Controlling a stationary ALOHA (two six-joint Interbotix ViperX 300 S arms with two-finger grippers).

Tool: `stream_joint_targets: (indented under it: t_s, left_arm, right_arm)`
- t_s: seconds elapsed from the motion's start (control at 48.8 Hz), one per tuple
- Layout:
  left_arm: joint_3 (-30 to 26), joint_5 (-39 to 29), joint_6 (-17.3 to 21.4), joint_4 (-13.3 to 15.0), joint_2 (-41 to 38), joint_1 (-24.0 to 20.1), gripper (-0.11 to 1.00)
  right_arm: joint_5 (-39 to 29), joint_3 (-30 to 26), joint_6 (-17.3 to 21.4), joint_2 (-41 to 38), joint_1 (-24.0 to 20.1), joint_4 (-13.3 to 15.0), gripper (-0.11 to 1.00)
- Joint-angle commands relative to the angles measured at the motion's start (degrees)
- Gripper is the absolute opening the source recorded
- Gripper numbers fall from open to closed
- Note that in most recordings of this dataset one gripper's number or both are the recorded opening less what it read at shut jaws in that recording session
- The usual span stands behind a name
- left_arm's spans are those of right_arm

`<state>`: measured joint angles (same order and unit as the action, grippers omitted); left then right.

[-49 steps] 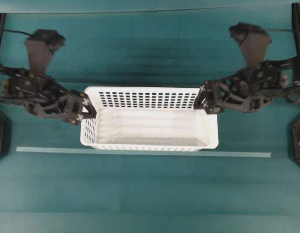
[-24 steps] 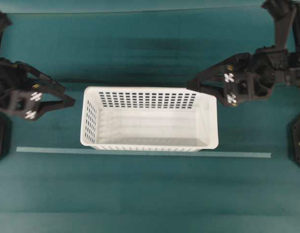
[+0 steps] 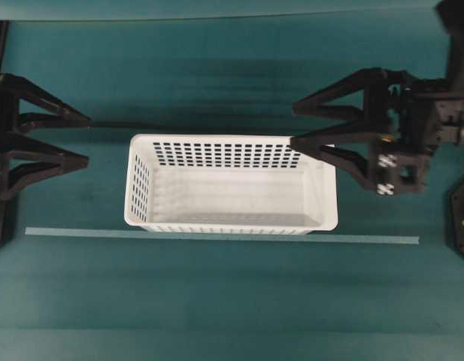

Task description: Lift the white basket with both hands.

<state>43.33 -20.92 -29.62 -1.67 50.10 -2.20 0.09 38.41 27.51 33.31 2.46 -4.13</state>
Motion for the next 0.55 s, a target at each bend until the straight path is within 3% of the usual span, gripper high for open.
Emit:
stream_joint_targets:
  t_s: [0.0, 0.205, 0.533]
  left_arm:
    - [-0.6, 0.8, 0.8, -0.2, 0.3, 0.5, 0.91]
    - [-0.7, 1.4, 3.7, -0.2, 4.3, 1.5, 0.91]
    - [-0.4, 1.4, 7.6, -0.2, 8.5, 1.5, 0.91]
  right_arm:
    - [4.7, 0.2, -3.3, 0.8, -0.9, 0.4, 0.92]
    - [6.3, 1.9, -11.0, 5.8, -1.8, 1.1, 0.91]
    - [0.5, 4.0, -11.5, 13.4, -1.9, 1.1, 0.91]
